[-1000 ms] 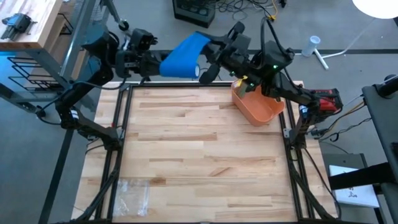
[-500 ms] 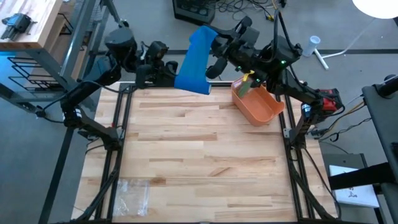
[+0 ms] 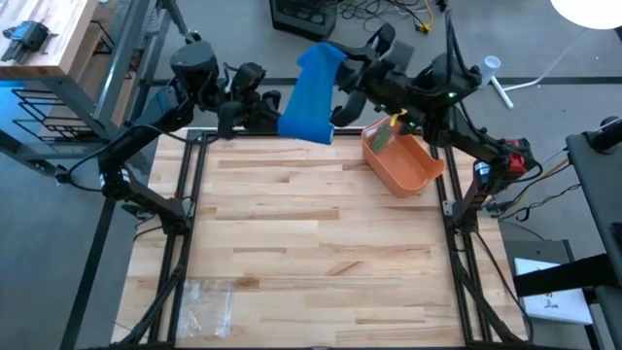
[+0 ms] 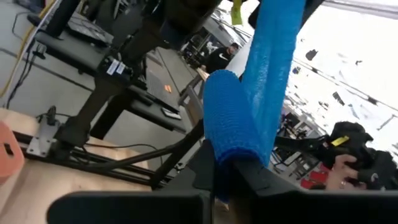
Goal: Roll bandage
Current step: Roll the blue bandage
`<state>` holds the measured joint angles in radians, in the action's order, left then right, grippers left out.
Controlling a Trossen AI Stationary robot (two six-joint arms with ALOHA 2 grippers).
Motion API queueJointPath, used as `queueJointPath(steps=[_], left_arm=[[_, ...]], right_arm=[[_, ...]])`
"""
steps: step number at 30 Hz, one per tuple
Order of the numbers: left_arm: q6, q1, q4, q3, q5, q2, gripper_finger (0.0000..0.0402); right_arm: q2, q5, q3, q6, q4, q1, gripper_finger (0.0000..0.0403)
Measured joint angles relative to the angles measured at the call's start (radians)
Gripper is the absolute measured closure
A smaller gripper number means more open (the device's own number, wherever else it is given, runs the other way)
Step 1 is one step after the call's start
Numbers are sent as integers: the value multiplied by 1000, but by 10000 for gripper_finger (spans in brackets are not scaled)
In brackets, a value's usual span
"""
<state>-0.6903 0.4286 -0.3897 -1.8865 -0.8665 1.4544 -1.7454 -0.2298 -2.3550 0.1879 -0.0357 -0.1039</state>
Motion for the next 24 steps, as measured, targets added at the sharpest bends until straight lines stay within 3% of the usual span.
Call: queueJointPath(steps=[8,19,24], left_arm=[[63,-5,14,0,-59,-1,393],[73,-14,191,0,-62,-31,393],[70,-12,278,0,-12,-58,393]], right_arm=[[0,-8,0,-7,-50,-22,403],[0,-17,0,-47,-158,-27,403],[1,-4,0,-49,-192,-24,403]])
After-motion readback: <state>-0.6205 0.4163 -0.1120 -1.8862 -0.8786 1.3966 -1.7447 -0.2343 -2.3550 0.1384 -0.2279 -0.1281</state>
